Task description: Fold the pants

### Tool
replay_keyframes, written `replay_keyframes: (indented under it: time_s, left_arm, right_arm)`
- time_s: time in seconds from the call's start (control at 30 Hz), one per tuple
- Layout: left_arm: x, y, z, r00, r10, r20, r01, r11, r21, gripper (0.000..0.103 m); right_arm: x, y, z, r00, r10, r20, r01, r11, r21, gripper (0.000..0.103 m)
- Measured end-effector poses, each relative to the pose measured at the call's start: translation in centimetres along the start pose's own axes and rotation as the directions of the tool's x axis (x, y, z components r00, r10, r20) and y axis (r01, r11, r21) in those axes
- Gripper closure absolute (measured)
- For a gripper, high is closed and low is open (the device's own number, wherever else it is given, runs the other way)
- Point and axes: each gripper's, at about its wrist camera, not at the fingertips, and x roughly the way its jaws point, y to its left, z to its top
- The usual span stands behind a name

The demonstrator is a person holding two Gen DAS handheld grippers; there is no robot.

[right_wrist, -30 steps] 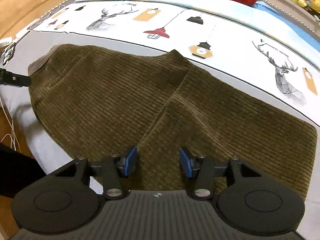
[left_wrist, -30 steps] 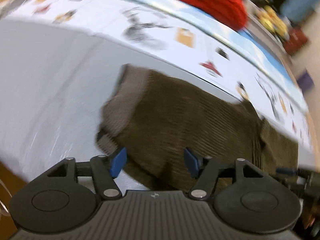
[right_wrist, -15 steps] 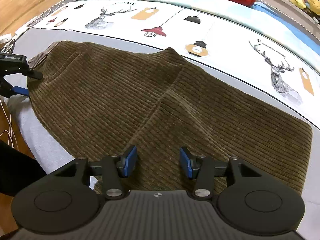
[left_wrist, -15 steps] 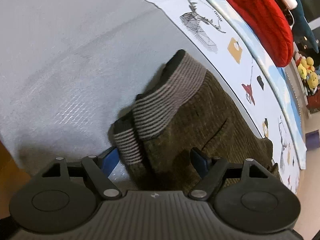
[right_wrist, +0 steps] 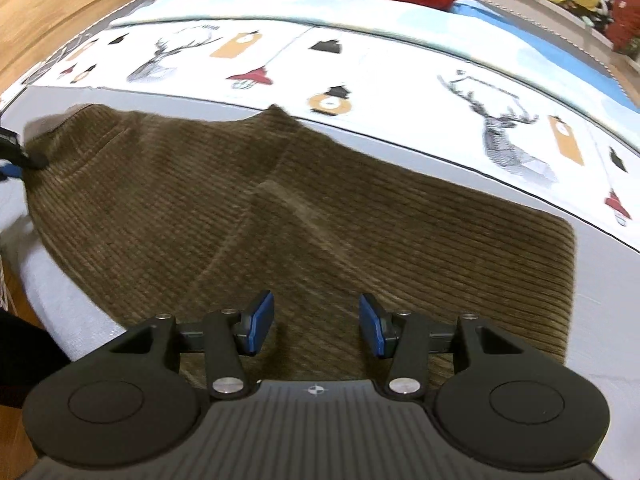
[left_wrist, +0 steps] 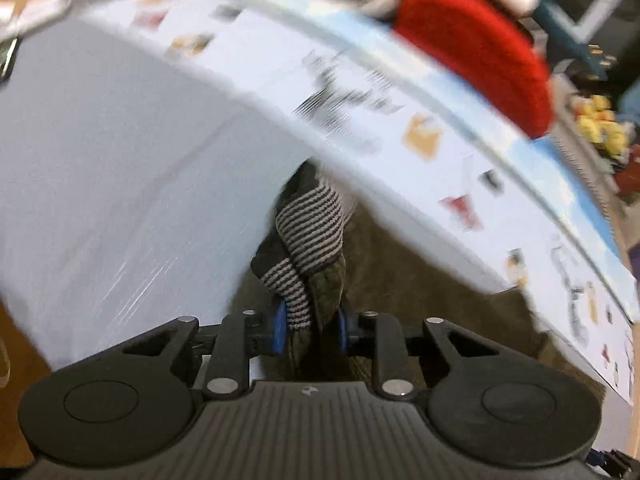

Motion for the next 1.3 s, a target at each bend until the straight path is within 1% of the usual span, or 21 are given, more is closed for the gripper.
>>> replay_keyframes:
  time_s: [0.1, 0.2, 0.27, 0.33, 0.4, 0.5, 0.57, 0.6, 0.63, 0.67, 0.7, 0.8, 0.83, 0.9, 0.93, 0.97, 1.03, 1.1, 1.2, 1.23, 1.3]
  left_arm:
    - [-2.1, -4.1, 0.2, 0.994, -0.075, 0.073, 0.068, 0.993, 0.097, 0.078]
    - [-3.7, -9.4, -0.8, 0.982, -0.159, 0.102, 0.132, 0.964, 0.232, 0.079]
    - [-4.8, -13.5, -2.4, 0.969, -0.227, 0.101, 0.181, 0.924, 0.337, 0.08]
    - [-6.0, -17.6, -4.3, 0.949, -0.306, 0.08, 0.244, 0.869, 0.431, 0.081]
    - [-7.2, -21.4, -6.6, 0.918, -0.395, 0.045, 0.318, 0.796, 0.515, 0.081]
    - [-8.4, -26.3, -10.5, 0.849, -0.527, -0.044, 0.446, 0.669, 0.594, 0.081]
    - [-8.3, -29.4, -13.1, 0.8, -0.58, -0.151, 0.534, 0.576, 0.619, 0.08]
    - [-7.7, -30.6, -14.3, 0.783, -0.587, -0.208, 0.57, 0.542, 0.617, 0.075]
    - [-6.8, -32.0, -15.5, 0.759, -0.584, -0.287, 0.618, 0.509, 0.599, 0.061]
    - [-6.2, -32.7, -16.2, 0.735, -0.586, -0.341, 0.656, 0.488, 0.576, 0.056]
    - [-5.7, -33.2, -16.7, 0.722, -0.588, -0.364, 0.676, 0.488, 0.553, 0.053]
    - [-3.7, -32.6, -15.3, 0.748, -0.568, -0.342, 0.661, 0.593, 0.461, 0.05]
    - [-3.0, -32.1, -14.6, 0.766, -0.551, -0.332, 0.642, 0.631, 0.434, 0.05]
    - [-1.3, -31.4, -13.2, 0.838, -0.466, -0.284, 0.546, 0.713, 0.44, 0.05]
    - [-0.5, -31.0, -13.0, 0.885, -0.391, -0.255, 0.467, 0.743, 0.479, 0.05]
    - [0.0, -30.7, -13.1, 0.919, -0.322, -0.229, 0.395, 0.759, 0.517, 0.05]
    - [1.6, -30.8, -12.4, 0.952, -0.225, -0.206, 0.304, 0.773, 0.556, 0.05]
    - [2.6, -30.4, -11.7, 0.954, -0.2, -0.225, 0.293, 0.782, 0.55, 0.05]
    - [3.3, -30.4, -11.4, 0.951, -0.201, -0.233, 0.3, 0.771, 0.561, 0.049]
    - [3.6, -30.6, -11.4, 0.953, -0.2, -0.227, 0.297, 0.765, 0.572, 0.048]
    - [2.2, -29.4, -11.7, 0.953, -0.203, -0.224, 0.298, 0.757, 0.581, 0.048]
  right_arm:
    - [-0.8, -1.5, -0.2, 0.999, -0.037, 0.038, 0.035, 0.998, 0.053, 0.053]
    - [-1.6, -3.5, -0.5, 0.991, -0.107, 0.075, 0.098, 0.988, 0.121, 0.053]
    - [-2.2, -4.8, -0.8, 0.984, -0.153, 0.096, 0.136, 0.977, 0.165, 0.053]
    - [-3.2, -6.3, -1.1, 0.972, -0.192, 0.132, 0.16, 0.961, 0.226, 0.053]
    - [-4.4, -7.9, -1.6, 0.959, -0.225, 0.172, 0.166, 0.939, 0.3, 0.053]
    - [-6.5, -10.5, -3.1, 0.927, -0.302, 0.223, 0.189, 0.889, 0.417, 0.053]
    - [-7.8, -12.5, -4.4, 0.902, -0.362, 0.234, 0.206, 0.839, 0.504, 0.053]
    - [-8.3, -13.7, -5.2, 0.893, -0.386, 0.23, 0.206, 0.807, 0.554, 0.053]
    - [-8.7, -14.9, -5.9, 0.889, -0.402, 0.22, 0.2, 0.773, 0.602, 0.053]
    - [-8.9, -16.0, -6.7, 0.891, -0.404, 0.208, 0.185, 0.74, 0.647, 0.053]
    - [-9.0, -17.1, -7.4, 0.902, -0.385, 0.197, 0.155, 0.714, 0.683, 0.053]
    - [-8.1, -18.9, -8.9, 0.948, -0.254, 0.193, 0.028, 0.669, 0.743, 0.053]
    - [-7.5, -19.1, -9.0, 0.962, -0.197, 0.191, -0.01, 0.669, 0.743, 0.05]
    - [-6.0, -18.6, -9.0, 0.981, -0.082, 0.176, -0.075, 0.678, 0.731, 0.043]
    - [-5.3, -18.0, -8.8, 0.986, -0.038, 0.16, -0.09, 0.69, 0.719, 0.039]
    - [-4.6, -17.5, -8.6, 0.991, -0.012, 0.136, -0.088, 0.706, 0.703, 0.038]
    - [-3.0, -16.5, -7.7, 0.998, 0.007, 0.064, -0.048, 0.746, 0.664, 0.032]
    - [-1.5, -15.5, -7.3, 1.0, 0.003, -0.028, 0.015, 0.784, 0.62, 0.025]
    - [-0.8, -15.3, -7.1, 0.997, -0.036, -0.068, 0.071, 0.783, 0.618, 0.018]
    - [-0.8, -15.2, -6.8, 0.997, -0.035, -0.064, 0.067, 0.782, 0.619, 0.02]
    - [-1.0, -14.7, -6.5, 0.998, -0.039, -0.048, 0.06, 0.793, 0.606, 0.033]
